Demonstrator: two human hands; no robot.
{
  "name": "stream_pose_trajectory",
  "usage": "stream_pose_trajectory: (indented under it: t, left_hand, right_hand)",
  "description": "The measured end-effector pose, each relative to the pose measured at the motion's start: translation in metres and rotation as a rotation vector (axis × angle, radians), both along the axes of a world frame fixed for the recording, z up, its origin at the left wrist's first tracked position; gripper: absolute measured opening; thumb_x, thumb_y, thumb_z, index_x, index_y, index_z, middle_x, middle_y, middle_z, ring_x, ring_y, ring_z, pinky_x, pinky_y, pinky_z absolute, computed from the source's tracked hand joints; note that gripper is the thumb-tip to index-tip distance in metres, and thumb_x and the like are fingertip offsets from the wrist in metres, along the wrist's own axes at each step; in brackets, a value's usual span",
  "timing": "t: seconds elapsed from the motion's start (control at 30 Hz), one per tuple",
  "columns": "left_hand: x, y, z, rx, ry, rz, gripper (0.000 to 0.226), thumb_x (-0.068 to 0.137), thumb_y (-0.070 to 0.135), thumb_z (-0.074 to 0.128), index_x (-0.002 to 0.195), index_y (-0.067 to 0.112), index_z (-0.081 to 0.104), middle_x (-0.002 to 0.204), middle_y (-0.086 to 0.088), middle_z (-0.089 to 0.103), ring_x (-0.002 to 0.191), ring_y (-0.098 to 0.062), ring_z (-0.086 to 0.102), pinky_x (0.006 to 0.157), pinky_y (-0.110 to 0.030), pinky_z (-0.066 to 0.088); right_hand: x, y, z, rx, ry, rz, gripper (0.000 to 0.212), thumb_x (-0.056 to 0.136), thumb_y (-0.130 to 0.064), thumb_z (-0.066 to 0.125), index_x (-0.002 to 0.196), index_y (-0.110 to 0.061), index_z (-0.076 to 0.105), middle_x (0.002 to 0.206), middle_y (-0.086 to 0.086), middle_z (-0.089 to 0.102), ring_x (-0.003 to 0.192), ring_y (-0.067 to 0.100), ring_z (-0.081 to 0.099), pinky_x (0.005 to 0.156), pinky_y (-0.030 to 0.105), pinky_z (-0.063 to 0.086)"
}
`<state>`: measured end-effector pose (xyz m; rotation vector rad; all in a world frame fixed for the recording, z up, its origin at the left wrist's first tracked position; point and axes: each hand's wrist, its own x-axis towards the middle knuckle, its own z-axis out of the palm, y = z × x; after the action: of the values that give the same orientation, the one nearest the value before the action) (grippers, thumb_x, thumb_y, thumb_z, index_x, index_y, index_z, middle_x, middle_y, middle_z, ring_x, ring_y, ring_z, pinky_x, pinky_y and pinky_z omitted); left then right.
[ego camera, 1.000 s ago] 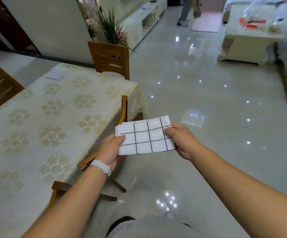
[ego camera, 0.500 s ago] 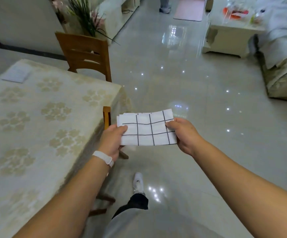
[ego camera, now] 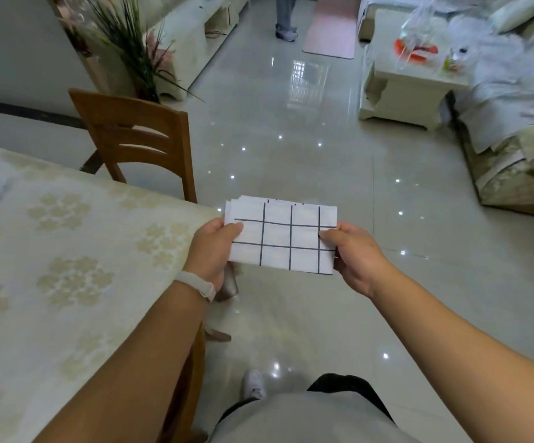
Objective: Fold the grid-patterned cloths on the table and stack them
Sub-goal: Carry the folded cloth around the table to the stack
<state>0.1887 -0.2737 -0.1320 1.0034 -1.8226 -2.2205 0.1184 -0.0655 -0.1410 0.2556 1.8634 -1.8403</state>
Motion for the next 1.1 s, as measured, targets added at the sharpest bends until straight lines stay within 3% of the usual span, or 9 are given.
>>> stream_pose_trajectory:
  t: [0.13, 0.27, 0.67, 0.77, 0.83, 0.9, 0.97, 1.03, 1.1]
  left_hand:
    - [-0.037, -0.005, -0.005, 0.006, -0.009, -0.005, 0.009, 0.092, 0.011, 0.058, 0.094, 0.016, 0.066, 0.095, -0.007, 0.071, 0.09, -0.023, 0.067, 0.077, -0.036, 0.058]
    - [-0.078, 0.002, -0.013, -0.008, -0.071, -0.016, 0.007, 0.093, 0.015, 0.058, 0.093, 0.019, 0.064, 0.095, -0.005, 0.069, 0.087, -0.02, 0.066, 0.072, -0.034, 0.057]
    - [-0.213, 0.017, -0.014, 0.033, -0.159, 0.133, 0.02, 0.09, 0.016, 0.062, 0.109, 0.01, 0.064, 0.098, -0.013, 0.073, 0.091, -0.031, 0.07, 0.089, -0.053, 0.053]
    - [-0.232, 0.02, -0.008, -0.007, -0.144, 0.187, 0.011, 0.089, 0.017, 0.062, 0.099, 0.015, 0.065, 0.098, -0.014, 0.073, 0.095, -0.036, 0.068, 0.09, -0.058, 0.05]
    - [-0.24, 0.017, -0.005, -0.009, -0.128, 0.222, 0.01, 0.091, 0.015, 0.06, 0.101, 0.014, 0.063, 0.098, -0.014, 0.072, 0.092, -0.034, 0.069, 0.084, -0.053, 0.054]
    - [-0.246, 0.009, -0.005, -0.012, -0.117, 0.253, 0.015, 0.092, 0.014, 0.059, 0.106, 0.012, 0.062, 0.097, -0.013, 0.071, 0.082, -0.028, 0.069, 0.064, -0.042, 0.059]
    - [-0.251, -0.003, -0.006, -0.008, -0.113, 0.294, 0.018, 0.092, 0.014, 0.058, 0.11, 0.01, 0.061, 0.096, -0.012, 0.07, 0.076, -0.025, 0.068, 0.046, -0.028, 0.052]
    - [-0.256, -0.017, -0.01, 0.005, -0.113, 0.339, 0.019, 0.092, 0.014, 0.059, 0.11, 0.009, 0.061, 0.098, -0.013, 0.069, 0.078, -0.026, 0.067, 0.045, -0.025, 0.05]
    - [-0.263, -0.034, -0.02, 0.027, -0.125, 0.381, 0.02, 0.091, 0.014, 0.06, 0.111, 0.01, 0.062, 0.101, -0.013, 0.07, 0.085, -0.026, 0.069, 0.056, -0.03, 0.055]
  right_hand:
    - [-0.036, -0.002, -0.005, -0.01, -0.004, -0.008, 0.016, 0.092, -0.005, 0.051, 0.102, -0.007, 0.063, 0.088, 0.005, 0.072, 0.071, 0.015, 0.068, 0.064, 0.03, 0.055]
    - [-0.078, 0.004, -0.016, -0.034, -0.046, -0.001, 0.014, 0.092, -0.003, 0.05, 0.091, -0.01, 0.062, 0.084, 0.004, 0.071, 0.069, 0.015, 0.067, 0.061, 0.028, 0.053]
    - [-0.255, 0.011, -0.014, -0.076, -0.06, 0.185, 0.013, 0.092, -0.005, 0.055, 0.094, -0.011, 0.066, 0.09, 0.007, 0.07, 0.08, 0.021, 0.067, 0.075, 0.037, 0.057]
    - [-0.287, 0.006, -0.005, -0.083, -0.035, 0.241, 0.014, 0.092, -0.004, 0.054, 0.094, -0.011, 0.067, 0.09, 0.007, 0.07, 0.082, 0.022, 0.067, 0.081, 0.042, 0.056]
    - [-0.303, -0.001, -0.002, -0.083, -0.021, 0.285, 0.014, 0.092, -0.004, 0.054, 0.095, -0.01, 0.067, 0.092, 0.008, 0.071, 0.083, 0.022, 0.068, 0.083, 0.044, 0.056]
    - [-0.315, -0.013, 0.0, -0.082, -0.022, 0.326, 0.014, 0.092, -0.005, 0.055, 0.097, -0.009, 0.067, 0.095, 0.009, 0.071, 0.085, 0.023, 0.068, 0.085, 0.044, 0.055]
    - [-0.325, -0.029, -0.001, -0.083, -0.024, 0.368, 0.014, 0.091, -0.003, 0.054, 0.094, -0.009, 0.067, 0.092, 0.009, 0.07, 0.082, 0.021, 0.067, 0.084, 0.043, 0.055]
    - [-0.336, -0.048, -0.002, -0.074, -0.022, 0.403, 0.015, 0.091, -0.002, 0.054, 0.093, -0.009, 0.067, 0.091, 0.009, 0.07, 0.08, 0.021, 0.067, 0.079, 0.04, 0.056]
    - [-0.349, -0.069, -0.007, -0.054, -0.026, 0.419, 0.013, 0.091, -0.003, 0.054, 0.093, -0.009, 0.066, 0.09, 0.009, 0.069, 0.078, 0.021, 0.066, 0.071, 0.036, 0.055]
